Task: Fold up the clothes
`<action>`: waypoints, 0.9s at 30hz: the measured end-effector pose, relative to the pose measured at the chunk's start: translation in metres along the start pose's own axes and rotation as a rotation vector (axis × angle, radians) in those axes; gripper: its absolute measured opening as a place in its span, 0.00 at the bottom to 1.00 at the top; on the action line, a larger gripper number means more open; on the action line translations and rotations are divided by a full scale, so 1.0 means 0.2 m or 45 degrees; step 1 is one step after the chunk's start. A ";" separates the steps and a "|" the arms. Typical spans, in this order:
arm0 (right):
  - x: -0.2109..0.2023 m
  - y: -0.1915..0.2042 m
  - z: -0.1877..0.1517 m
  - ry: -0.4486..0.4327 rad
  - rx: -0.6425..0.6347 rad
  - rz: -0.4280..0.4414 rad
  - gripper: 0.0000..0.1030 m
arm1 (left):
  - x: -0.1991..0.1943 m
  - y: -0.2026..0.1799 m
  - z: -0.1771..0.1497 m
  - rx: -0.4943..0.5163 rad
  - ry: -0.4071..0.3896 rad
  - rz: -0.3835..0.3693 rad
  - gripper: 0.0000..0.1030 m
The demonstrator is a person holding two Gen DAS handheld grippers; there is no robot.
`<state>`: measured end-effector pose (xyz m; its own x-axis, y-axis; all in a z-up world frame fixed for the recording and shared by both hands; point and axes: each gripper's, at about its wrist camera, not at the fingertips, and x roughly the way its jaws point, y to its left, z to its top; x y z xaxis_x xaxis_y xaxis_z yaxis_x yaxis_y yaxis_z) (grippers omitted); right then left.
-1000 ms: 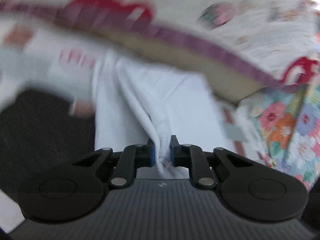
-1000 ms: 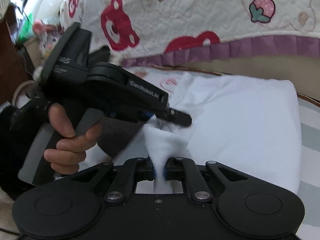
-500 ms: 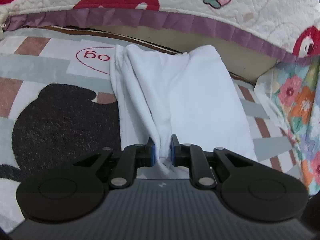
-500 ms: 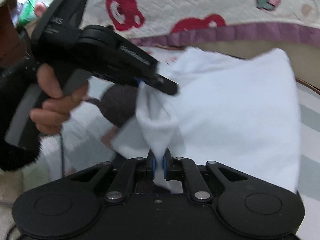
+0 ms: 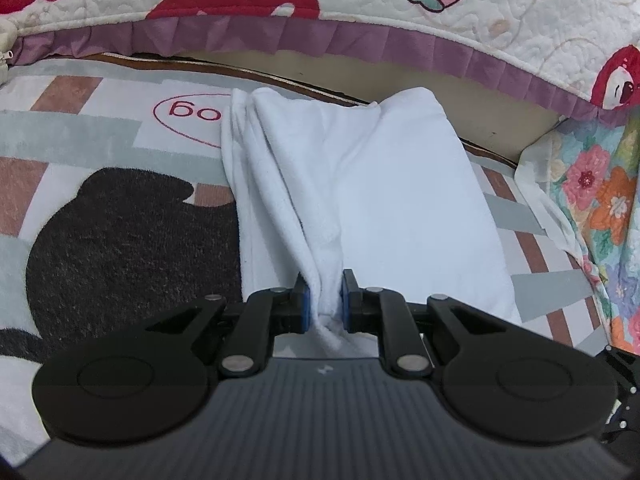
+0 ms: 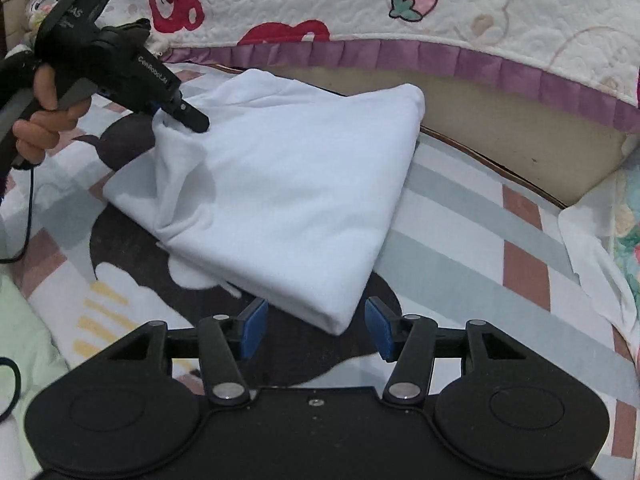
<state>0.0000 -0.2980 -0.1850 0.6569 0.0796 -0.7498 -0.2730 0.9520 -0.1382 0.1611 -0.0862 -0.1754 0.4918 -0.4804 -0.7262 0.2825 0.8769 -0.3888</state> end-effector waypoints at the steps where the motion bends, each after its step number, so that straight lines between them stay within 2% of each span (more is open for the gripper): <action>1: 0.01 0.00 0.00 0.005 -0.013 -0.001 0.57 | 0.00 0.00 0.00 -0.001 -0.003 0.000 0.13; 6: 0.00 -0.02 0.00 -0.016 0.042 0.020 0.57 | -0.07 0.00 0.02 0.043 -0.091 -0.002 0.13; 8: 0.01 -0.04 0.01 -0.020 0.144 0.074 0.57 | -0.10 0.00 0.04 0.089 -0.117 0.058 0.13; 10: 0.02 -0.06 0.03 -0.034 0.229 0.127 0.56 | -0.07 0.01 0.03 0.129 -0.090 0.093 0.13; 14: 0.04 -0.02 0.02 -0.031 0.140 0.092 0.52 | 0.01 0.06 0.02 0.062 -0.047 0.073 0.13; 20: 0.07 0.06 -0.03 -0.013 -0.031 0.017 0.48 | 0.03 0.16 0.03 -0.129 -0.048 -0.050 0.13; 22: 0.07 0.03 -0.04 -0.024 -0.003 0.017 0.48 | 0.03 0.17 0.02 -0.154 -0.051 -0.060 0.13; 23: 0.08 0.00 -0.04 -0.025 0.026 0.026 0.46 | 0.03 0.17 0.03 -0.153 -0.052 -0.059 0.13; 24: 0.08 -0.02 -0.04 -0.020 0.068 0.052 0.38 | 0.03 0.16 0.03 -0.148 -0.054 -0.058 0.13; 25: 0.08 -0.04 -0.04 -0.015 0.112 0.080 0.20 | 0.03 0.16 0.03 -0.142 -0.055 -0.057 0.13; 27: 0.07 -0.09 -0.04 -0.028 0.236 0.119 0.16 | 0.03 0.15 0.03 -0.133 -0.055 -0.051 0.13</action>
<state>0.0080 -0.3171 -0.1983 0.6503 0.1743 -0.7394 -0.2006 0.9782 0.0541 0.1772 -0.0622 -0.1874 0.5173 -0.5134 -0.6847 0.2166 0.8526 -0.4756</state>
